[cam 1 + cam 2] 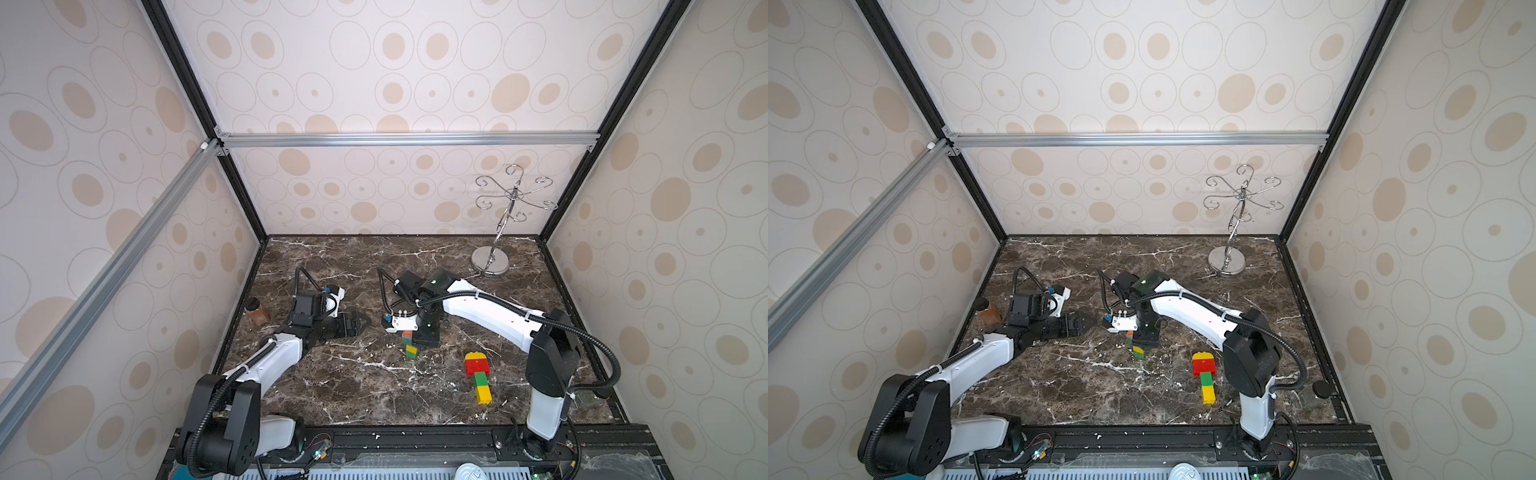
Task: Assemble an ice cream with lego
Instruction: Assemble the lego brick with the lego brick.
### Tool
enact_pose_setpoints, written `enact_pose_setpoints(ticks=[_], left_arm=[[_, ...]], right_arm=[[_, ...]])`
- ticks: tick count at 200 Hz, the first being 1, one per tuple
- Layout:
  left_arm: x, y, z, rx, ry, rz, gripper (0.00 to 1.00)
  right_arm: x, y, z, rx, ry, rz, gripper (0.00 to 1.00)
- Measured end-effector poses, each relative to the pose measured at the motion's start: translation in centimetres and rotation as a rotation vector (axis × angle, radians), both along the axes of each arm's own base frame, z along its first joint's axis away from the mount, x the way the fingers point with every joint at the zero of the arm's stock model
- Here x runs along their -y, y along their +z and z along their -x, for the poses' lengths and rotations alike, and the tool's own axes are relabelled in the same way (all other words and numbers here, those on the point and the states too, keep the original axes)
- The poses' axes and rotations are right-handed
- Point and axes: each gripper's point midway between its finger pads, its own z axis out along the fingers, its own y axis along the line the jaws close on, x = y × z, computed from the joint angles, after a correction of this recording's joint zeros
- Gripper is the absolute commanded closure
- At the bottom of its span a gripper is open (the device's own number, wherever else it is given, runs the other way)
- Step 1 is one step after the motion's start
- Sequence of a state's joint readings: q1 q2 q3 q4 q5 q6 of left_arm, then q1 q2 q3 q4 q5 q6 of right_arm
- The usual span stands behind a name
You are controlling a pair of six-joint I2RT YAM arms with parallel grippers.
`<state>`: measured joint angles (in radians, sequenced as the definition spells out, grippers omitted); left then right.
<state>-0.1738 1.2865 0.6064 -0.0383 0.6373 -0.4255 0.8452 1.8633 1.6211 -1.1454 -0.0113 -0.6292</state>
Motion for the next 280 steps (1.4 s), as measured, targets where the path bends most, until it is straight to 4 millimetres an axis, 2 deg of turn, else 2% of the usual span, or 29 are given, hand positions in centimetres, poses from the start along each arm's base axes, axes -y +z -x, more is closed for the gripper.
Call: enact_pose_setpoints(ticks=[38,99,280], left_arm=[[0.0,0.0,0.0,0.0,0.0,0.0,0.0],[0.0,0.0,0.0,0.0,0.0,0.0,0.0],[-0.1,0.0,0.0,0.0,0.003,-0.002,0.0]], right_arm=[[0.1,0.3,-0.3,0.027,-0.017,-0.01,0.21],[0.0,0.3,-1.0,0.072,-0.04,-0.022,0.17],[1.8,0.2,-2.5,0.149,-0.073,0.03,0.16]])
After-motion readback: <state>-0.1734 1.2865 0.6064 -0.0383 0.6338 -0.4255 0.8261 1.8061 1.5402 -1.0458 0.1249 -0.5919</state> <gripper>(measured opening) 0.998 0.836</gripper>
